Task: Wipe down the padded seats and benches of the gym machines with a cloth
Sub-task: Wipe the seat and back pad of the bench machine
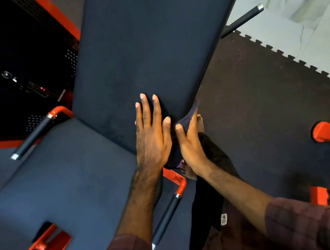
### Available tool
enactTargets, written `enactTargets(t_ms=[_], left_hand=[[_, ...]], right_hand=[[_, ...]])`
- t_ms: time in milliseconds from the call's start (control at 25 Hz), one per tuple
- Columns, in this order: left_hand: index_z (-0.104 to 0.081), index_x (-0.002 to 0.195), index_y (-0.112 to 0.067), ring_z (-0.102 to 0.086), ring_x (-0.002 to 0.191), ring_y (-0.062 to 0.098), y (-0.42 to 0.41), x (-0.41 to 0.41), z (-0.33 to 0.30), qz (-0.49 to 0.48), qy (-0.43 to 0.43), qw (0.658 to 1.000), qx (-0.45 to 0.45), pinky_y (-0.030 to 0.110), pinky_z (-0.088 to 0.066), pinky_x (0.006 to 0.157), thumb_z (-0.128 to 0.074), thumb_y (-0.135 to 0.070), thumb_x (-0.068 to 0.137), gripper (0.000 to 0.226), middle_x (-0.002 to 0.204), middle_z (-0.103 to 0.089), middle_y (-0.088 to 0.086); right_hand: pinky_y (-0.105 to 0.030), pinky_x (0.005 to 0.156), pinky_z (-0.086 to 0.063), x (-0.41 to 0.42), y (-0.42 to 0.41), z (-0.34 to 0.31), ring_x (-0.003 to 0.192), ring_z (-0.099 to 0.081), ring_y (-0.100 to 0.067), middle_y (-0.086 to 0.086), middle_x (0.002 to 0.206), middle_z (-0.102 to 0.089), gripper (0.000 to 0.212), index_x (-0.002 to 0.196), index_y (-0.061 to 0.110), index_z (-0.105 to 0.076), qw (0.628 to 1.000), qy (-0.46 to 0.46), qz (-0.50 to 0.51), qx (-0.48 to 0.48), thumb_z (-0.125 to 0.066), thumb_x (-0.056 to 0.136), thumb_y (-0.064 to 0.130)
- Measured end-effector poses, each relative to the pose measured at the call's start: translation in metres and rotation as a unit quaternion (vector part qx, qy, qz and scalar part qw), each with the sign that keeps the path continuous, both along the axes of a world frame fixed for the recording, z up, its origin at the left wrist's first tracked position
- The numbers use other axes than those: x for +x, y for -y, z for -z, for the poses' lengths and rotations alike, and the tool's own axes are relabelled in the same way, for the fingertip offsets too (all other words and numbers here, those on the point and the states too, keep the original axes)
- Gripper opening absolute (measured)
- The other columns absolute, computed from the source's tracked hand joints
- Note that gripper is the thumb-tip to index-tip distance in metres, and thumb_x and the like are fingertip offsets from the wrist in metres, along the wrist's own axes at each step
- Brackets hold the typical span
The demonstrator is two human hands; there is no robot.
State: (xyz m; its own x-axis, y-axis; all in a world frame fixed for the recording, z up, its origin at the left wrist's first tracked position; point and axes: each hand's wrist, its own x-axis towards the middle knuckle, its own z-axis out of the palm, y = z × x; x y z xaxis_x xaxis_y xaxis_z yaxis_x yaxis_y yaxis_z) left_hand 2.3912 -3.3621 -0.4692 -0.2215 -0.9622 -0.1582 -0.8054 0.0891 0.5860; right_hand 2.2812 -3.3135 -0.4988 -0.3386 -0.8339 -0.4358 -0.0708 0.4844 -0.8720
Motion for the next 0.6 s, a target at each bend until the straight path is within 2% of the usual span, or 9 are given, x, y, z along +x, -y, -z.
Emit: enactTargets(t_ms=[120,160,240,320,400,520,600], left_hand=[[-0.011,0.169,-0.018,0.007,0.164,0.024,-0.014,0.009,0.016,-0.026,-0.008,1.0,0.007,0.048,-0.011,0.132,-0.03,-0.041,0.114,0.063,0.177,0.007,0.005],[-0.012,0.169,-0.017,0.007,0.164,0.024,-0.018,0.011,0.02,-0.038,-0.012,0.999,0.01,0.045,-0.009,0.132,-0.03,-0.041,0.114,0.063,0.177,0.007,0.005],[-0.011,0.169,-0.016,0.008,0.164,0.024,-0.027,0.014,0.026,-0.052,-0.014,0.998,0.015,0.042,-0.006,0.133,-0.03,-0.04,0.114,0.063,0.177,0.006,0.006],[-0.01,0.169,-0.015,0.009,0.164,0.025,-0.034,0.018,0.033,-0.06,-0.014,0.998,0.018,0.041,-0.004,0.133,-0.03,-0.039,0.114,0.064,0.177,0.007,0.006],[-0.011,0.169,-0.015,0.008,0.164,0.025,-0.041,0.022,0.041,-0.081,-0.018,0.996,0.028,0.036,0.0,0.132,-0.03,-0.04,0.114,0.063,0.177,0.007,0.006],[-0.011,0.17,-0.019,0.006,0.164,0.021,-0.056,0.03,0.048,-0.138,-0.039,0.988,0.06,0.025,0.003,0.129,-0.027,-0.044,0.114,0.063,0.177,0.007,0.001],[-0.01,0.17,-0.021,0.007,0.163,0.018,-0.067,0.033,0.052,-0.155,-0.056,0.983,0.085,0.021,0.005,0.127,-0.026,-0.045,0.114,0.063,0.177,0.008,-0.003]], right_hand=[[-0.023,0.129,-0.006,-0.018,0.012,0.006,0.155,-0.002,0.01,0.02,0.17,-0.002,0.078,0.168,0.017,0.0,0.998,-0.023,0.019,-0.05,-0.045,0.11,0.04],[-0.024,0.129,-0.007,-0.015,0.01,0.01,0.156,-0.002,0.009,0.021,0.17,-0.001,0.076,0.169,0.017,0.001,0.998,-0.026,0.01,-0.056,-0.044,0.111,0.037],[-0.046,0.133,-0.007,0.006,-0.01,0.018,0.162,0.0,-0.008,0.005,0.176,0.003,0.077,0.168,0.019,0.003,0.998,-0.032,-0.008,-0.044,-0.044,0.111,0.039],[-0.058,0.131,-0.007,0.024,-0.032,0.033,0.163,0.003,-0.016,0.0,0.177,0.006,0.08,0.168,0.024,0.005,1.0,0.007,-0.022,-0.006,-0.045,0.109,0.045],[-0.053,0.132,-0.006,0.015,-0.028,0.036,0.163,0.003,-0.014,0.002,0.177,0.005,0.084,0.168,0.023,0.004,1.0,0.015,-0.014,0.007,-0.047,0.107,0.048],[-0.034,0.133,-0.006,-0.002,-0.019,0.039,0.161,-0.002,-0.005,0.009,0.173,-0.002,0.08,0.168,0.023,-0.002,1.0,-0.013,0.007,-0.022,-0.048,0.107,0.045],[-0.041,0.133,-0.006,0.012,-0.031,0.049,0.162,-0.001,-0.008,0.005,0.175,0.001,0.079,0.168,0.02,0.002,0.999,-0.051,-0.008,-0.014,-0.044,0.109,0.045]])
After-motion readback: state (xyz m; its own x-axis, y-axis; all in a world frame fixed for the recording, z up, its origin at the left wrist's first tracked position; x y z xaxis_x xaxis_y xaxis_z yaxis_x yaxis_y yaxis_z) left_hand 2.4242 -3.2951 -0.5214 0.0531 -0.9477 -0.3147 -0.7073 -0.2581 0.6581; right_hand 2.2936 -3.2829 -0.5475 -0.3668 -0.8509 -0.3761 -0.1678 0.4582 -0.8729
